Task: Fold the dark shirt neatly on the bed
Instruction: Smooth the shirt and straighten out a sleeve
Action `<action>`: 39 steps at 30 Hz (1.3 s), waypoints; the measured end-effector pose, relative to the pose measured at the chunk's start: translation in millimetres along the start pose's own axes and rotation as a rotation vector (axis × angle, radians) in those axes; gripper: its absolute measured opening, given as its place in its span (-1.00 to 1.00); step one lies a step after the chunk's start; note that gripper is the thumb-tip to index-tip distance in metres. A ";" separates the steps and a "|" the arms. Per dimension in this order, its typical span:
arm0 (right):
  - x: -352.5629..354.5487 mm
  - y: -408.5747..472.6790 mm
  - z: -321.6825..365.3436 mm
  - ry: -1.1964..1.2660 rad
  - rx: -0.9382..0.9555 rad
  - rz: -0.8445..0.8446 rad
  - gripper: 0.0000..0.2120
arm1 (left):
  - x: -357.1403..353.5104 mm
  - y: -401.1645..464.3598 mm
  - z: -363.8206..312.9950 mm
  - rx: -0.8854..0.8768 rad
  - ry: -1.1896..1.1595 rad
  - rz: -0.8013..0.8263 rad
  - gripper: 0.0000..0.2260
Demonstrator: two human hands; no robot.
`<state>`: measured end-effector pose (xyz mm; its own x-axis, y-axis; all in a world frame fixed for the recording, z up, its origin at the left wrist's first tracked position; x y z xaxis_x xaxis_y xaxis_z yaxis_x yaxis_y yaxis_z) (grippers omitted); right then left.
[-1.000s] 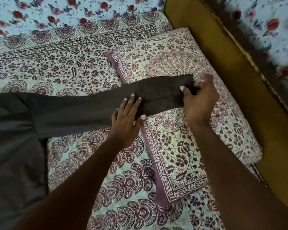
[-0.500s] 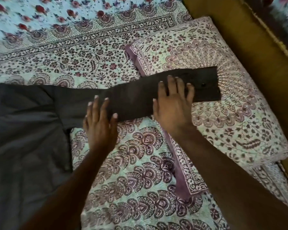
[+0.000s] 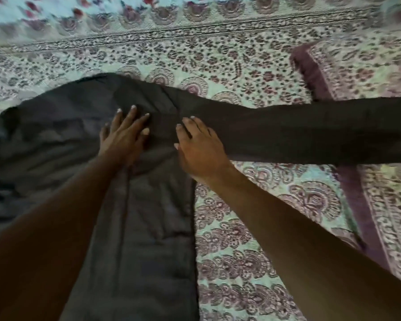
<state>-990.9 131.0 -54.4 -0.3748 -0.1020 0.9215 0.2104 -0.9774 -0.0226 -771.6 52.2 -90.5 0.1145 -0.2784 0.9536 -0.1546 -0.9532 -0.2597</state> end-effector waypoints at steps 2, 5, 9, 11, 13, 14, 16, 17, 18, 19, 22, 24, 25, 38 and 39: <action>-14.0 30.0 16.6 0.034 0.020 0.045 -0.53 | -1.0 23.9 11.7 0.084 0.010 0.060 -0.50; -39.9 65.5 27.4 0.058 -0.060 0.080 -0.45 | -9.3 41.5 28.9 0.121 -0.002 0.081 -0.44; -59.2 81.9 11.0 -0.003 -0.347 0.136 -0.28 | -31.4 31.3 34.1 0.051 -0.014 -0.119 -0.45; -66.7 86.0 2.3 -0.037 -0.407 0.123 -0.28 | -38.0 30.3 37.7 0.032 -0.007 -0.187 -0.45; -72.6 90.1 0.2 -0.064 -0.457 0.058 -0.29 | -39.8 32.3 39.3 0.036 -0.016 -0.220 -0.45; -75.5 93.5 2.7 -0.077 -0.483 0.001 -0.28 | -40.6 33.8 39.6 0.037 -0.022 -0.230 -0.45; -76.9 103.9 15.7 -0.094 -0.457 -0.088 -0.25 | -42.3 35.2 40.2 0.031 -0.020 -0.246 -0.45; -78.8 109.1 23.6 -0.101 -0.387 -0.081 -0.25 | -42.9 34.3 40.7 0.027 -0.016 -0.249 -0.44; -81.5 113.7 30.2 -0.103 -0.310 -0.039 -0.26 | -43.3 34.7 41.7 0.024 -0.016 -0.247 -0.44; -84.7 114.9 34.2 -0.102 -0.258 0.004 -0.27 | -43.3 34.8 42.5 0.023 -0.017 -0.243 -0.44; -82.1 99.2 17.2 -0.131 -0.283 0.066 -0.27 | -43.0 33.6 41.8 0.017 -0.012 -0.260 -0.44; -69.8 74.7 -10.5 -0.138 -0.364 0.088 -0.28 | -42.2 34.0 40.8 0.022 -0.013 -0.268 -0.45; -60.3 60.3 -25.1 -0.162 -0.404 0.077 -0.28 | -42.1 33.9 40.5 0.026 -0.012 -0.264 -0.45; -54.3 68.8 -24.6 -0.043 -0.428 0.271 -0.23 | -36.3 38.0 42.5 0.038 -0.036 -0.159 -0.47; -50.7 60.4 -32.8 -0.031 -0.461 0.279 -0.24 | -31.5 38.7 41.6 0.048 -0.075 -0.101 -0.48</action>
<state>-988.8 71.1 -115.3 -0.3332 -0.3706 0.8670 -0.1225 -0.8947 -0.4296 -740.3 19.1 -136.9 0.2000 -0.1874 0.9617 -0.0917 -0.9808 -0.1720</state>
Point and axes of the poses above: each hand's wrist, its own y-axis towards the middle knuckle, its own x-axis out of the back of the hand, z = x × y, the point moved 1 cm from there along y, towards the middle knuckle, and after that the axes turned 1 degree about y, right-handed, at the moved point
